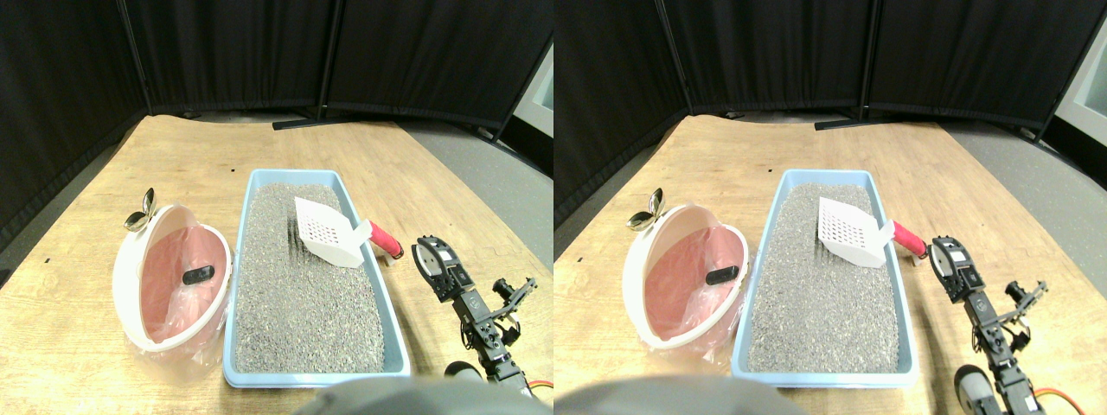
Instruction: Scoop (unimanual)
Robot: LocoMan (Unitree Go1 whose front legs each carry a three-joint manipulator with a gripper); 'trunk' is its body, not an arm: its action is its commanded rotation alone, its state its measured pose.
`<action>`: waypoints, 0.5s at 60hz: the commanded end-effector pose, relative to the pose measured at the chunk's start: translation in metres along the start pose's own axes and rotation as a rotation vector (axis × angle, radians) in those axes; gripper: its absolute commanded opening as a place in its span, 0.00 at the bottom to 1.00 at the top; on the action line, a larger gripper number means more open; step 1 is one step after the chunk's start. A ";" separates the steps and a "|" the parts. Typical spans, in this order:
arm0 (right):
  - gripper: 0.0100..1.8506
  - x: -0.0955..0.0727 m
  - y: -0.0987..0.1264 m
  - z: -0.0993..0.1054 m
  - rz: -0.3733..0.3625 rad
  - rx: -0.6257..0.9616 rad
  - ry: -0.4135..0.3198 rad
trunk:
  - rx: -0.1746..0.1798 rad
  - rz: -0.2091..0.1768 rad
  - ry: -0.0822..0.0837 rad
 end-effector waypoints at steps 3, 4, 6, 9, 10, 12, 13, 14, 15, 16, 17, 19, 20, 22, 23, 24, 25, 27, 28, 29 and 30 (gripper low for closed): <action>0.03 0.001 0.005 0.006 0.005 -0.005 -0.047 | -0.023 -0.007 -0.021; 0.03 0.001 0.006 0.006 -0.008 -0.001 -0.046 | -0.023 -0.007 -0.021; 0.03 0.001 0.006 0.006 -0.010 -0.004 -0.047 | -0.022 -0.007 -0.022; 0.03 0.002 0.006 0.006 -0.005 -0.005 -0.047 | -0.022 -0.007 -0.022; 0.03 0.002 0.006 0.006 -0.003 -0.005 -0.048 | -0.024 -0.006 -0.021; 0.03 0.002 0.007 0.006 -0.003 -0.005 -0.048 | -0.024 -0.006 -0.021; 0.03 0.002 0.007 0.006 -0.003 -0.005 -0.048 | -0.024 -0.006 -0.021; 0.03 0.002 0.007 0.007 -0.003 -0.009 -0.045 | -0.025 -0.005 -0.023; 0.03 0.002 0.007 0.007 -0.003 -0.010 -0.045 | -0.025 -0.005 -0.023; 0.03 0.002 0.007 0.007 -0.003 -0.010 -0.044 | -0.025 -0.005 -0.023; 0.03 0.002 0.007 0.007 -0.003 -0.010 -0.044 | -0.025 -0.005 -0.023; 0.03 0.003 0.007 0.007 -0.003 -0.007 -0.043 | -0.027 -0.004 -0.021; 0.03 0.003 0.007 0.007 0.004 -0.011 -0.047 | -0.027 -0.004 -0.021; 0.03 0.003 0.007 0.006 0.002 -0.010 -0.046 | -0.027 -0.004 -0.021; 0.03 0.003 0.007 0.006 0.000 -0.010 -0.045 | -0.027 -0.004 -0.021; 0.03 0.004 0.007 0.007 -0.007 -0.011 -0.044 | -0.027 -0.004 -0.021; 0.03 0.004 0.008 0.007 -0.007 -0.012 -0.042 | -0.027 -0.004 -0.021; 0.03 0.004 0.008 0.007 0.003 -0.011 -0.043 | -0.027 -0.004 -0.021; 0.03 0.004 0.008 0.007 0.009 -0.009 -0.044 | -0.027 -0.004 -0.021; 0.03 0.004 0.008 0.007 0.009 -0.010 -0.042 | -0.027 -0.004 -0.021; 0.03 0.004 0.008 0.007 0.009 -0.010 -0.042 | -0.027 -0.004 -0.021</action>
